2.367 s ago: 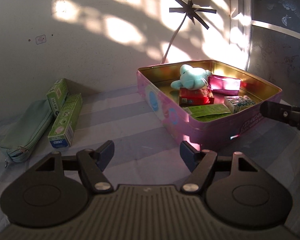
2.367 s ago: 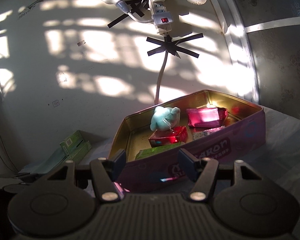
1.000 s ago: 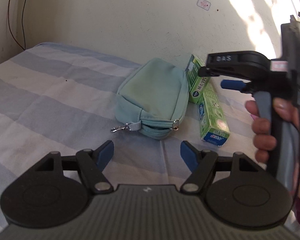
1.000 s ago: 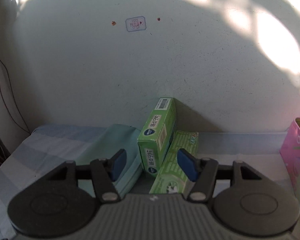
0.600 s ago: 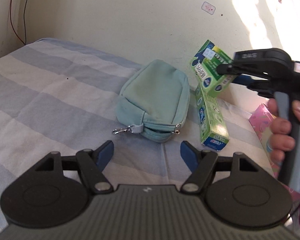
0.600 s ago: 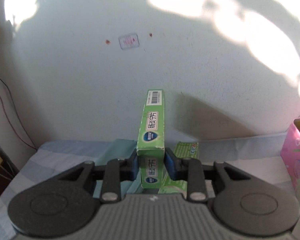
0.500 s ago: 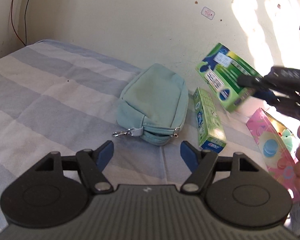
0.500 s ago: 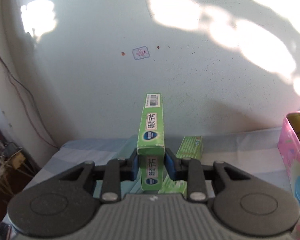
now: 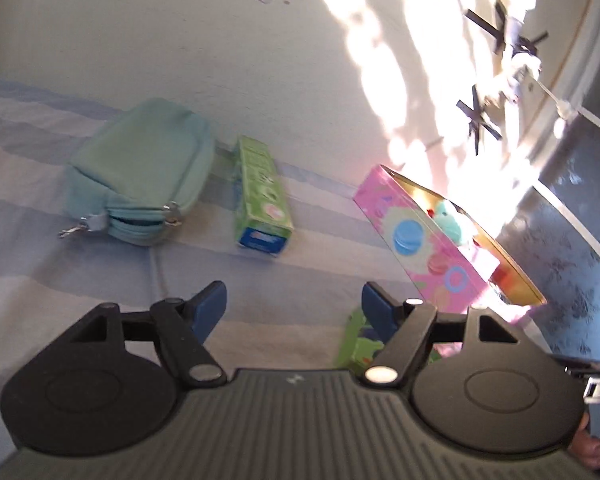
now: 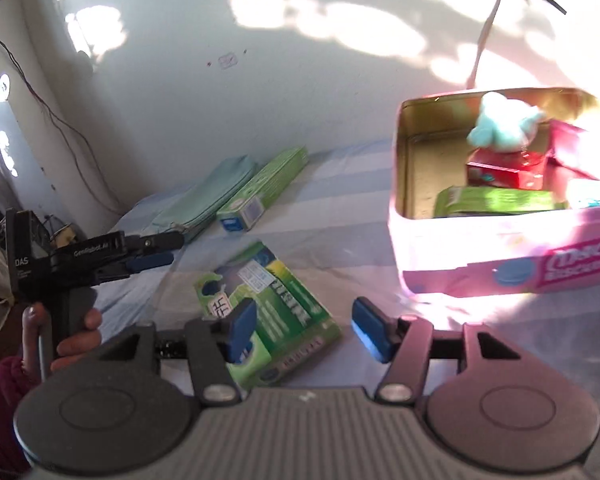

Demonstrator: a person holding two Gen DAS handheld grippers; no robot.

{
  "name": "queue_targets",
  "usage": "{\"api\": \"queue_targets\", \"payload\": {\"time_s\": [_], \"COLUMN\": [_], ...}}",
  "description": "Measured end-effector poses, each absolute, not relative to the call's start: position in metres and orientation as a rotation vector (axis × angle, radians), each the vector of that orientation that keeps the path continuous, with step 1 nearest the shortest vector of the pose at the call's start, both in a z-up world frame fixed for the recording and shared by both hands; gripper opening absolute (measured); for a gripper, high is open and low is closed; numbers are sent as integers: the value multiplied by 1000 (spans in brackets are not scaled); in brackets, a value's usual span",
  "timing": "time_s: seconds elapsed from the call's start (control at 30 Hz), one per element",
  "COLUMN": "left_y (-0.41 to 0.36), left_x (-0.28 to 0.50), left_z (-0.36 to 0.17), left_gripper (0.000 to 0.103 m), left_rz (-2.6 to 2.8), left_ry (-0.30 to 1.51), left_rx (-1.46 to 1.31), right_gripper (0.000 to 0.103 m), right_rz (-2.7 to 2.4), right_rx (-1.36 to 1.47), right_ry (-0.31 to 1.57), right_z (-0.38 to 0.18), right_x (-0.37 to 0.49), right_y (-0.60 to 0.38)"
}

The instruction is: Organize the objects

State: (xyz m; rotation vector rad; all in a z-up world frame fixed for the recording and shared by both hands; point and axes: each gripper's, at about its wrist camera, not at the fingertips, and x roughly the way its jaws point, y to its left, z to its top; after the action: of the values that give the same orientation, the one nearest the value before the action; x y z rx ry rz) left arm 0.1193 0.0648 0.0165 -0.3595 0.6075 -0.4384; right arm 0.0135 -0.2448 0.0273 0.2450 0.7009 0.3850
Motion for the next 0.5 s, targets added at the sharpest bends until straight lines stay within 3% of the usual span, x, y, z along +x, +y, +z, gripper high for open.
{"api": "queue_targets", "payload": {"time_s": [0.37,0.5], "left_y": [14,-1], "left_x": [111,102], "left_z": [3,5], "left_gripper": [73,71], "left_rz": [-571,-555], "left_ry": [705,680], "left_rx": [-197,-146], "right_gripper": [57,47], "right_rz": [457,395], "right_rx": [3,-67], "right_ry": [722,691], "right_z": [-4,-14], "right_x": [0,8], "right_y": [-188,-172]}}
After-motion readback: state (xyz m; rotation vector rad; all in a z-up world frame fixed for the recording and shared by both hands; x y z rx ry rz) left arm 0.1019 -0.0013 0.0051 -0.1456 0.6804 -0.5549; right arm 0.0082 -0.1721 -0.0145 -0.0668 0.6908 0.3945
